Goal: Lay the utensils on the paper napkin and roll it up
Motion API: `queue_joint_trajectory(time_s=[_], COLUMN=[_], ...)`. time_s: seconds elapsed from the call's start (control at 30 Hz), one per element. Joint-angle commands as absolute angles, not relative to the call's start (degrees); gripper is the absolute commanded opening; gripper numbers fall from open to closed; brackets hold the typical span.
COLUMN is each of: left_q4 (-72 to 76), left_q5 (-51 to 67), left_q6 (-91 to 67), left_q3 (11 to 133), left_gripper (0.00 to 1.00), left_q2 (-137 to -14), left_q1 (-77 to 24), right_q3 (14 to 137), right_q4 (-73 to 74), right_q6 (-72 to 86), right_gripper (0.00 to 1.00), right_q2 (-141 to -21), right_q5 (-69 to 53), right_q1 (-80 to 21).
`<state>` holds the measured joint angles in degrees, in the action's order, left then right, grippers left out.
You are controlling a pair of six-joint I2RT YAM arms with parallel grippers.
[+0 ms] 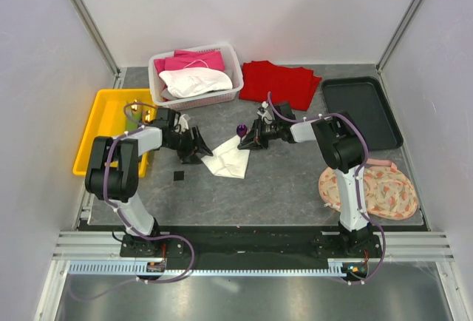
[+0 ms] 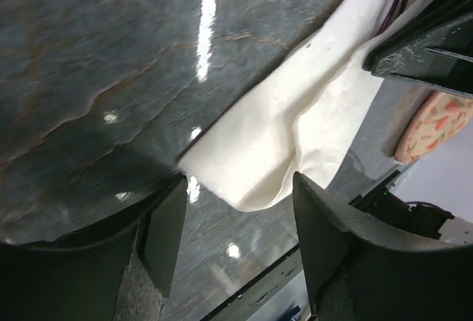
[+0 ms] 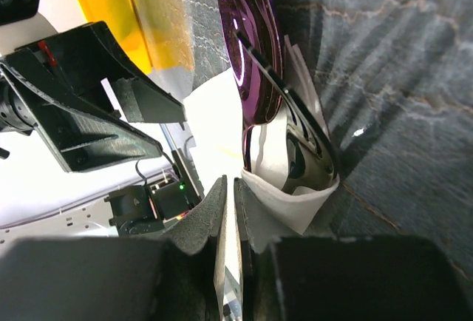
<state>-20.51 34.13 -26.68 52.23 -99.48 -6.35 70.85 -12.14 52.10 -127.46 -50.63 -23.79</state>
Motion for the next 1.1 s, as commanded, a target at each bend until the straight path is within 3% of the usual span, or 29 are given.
queue_joint_trajectory(time_s=[0.0,0.47,0.7,0.77,0.9,1.07], left_q4=[-19.5,-7.3,-4.2,-2.9,-1.1,-0.2], left_q5=[33.0,46.1,47.7,48.7,48.6,49.1], left_q6=[-27.7,-30.9,-32.8,-33.7,-35.4,-38.2], left_q3=[54.3,52.6,51.2,50.3,49.6,48.6], left_gripper=[0.66,0.59,0.38,0.40,0.60,0.59], left_q2=[-104.7,-104.0,-101.1,-99.9,-99.0,-99.9], left_q1=[-8.8,-12.2,-12.9,-12.9,-13.0,-12.9], right_q3=[70.8,71.2,71.5,71.5,71.5,71.5], right_q4=[-7.0,-6.5,-6.2,-6.1,-6.0,-5.8], right_q6=[48.3,48.1,47.8,47.8,47.7,47.7], right_gripper=[0.15,0.15,0.15,0.14,0.14,0.14], right_q2=[-130.4,-131.0,-131.0,-131.0,-131.1,-131.0], right_q5=[-43.2,-42.9,-42.5,-42.5,-42.4,-42.3], right_q1=[-23.6,-23.8,-23.8,-23.9,-24.0,-23.9])
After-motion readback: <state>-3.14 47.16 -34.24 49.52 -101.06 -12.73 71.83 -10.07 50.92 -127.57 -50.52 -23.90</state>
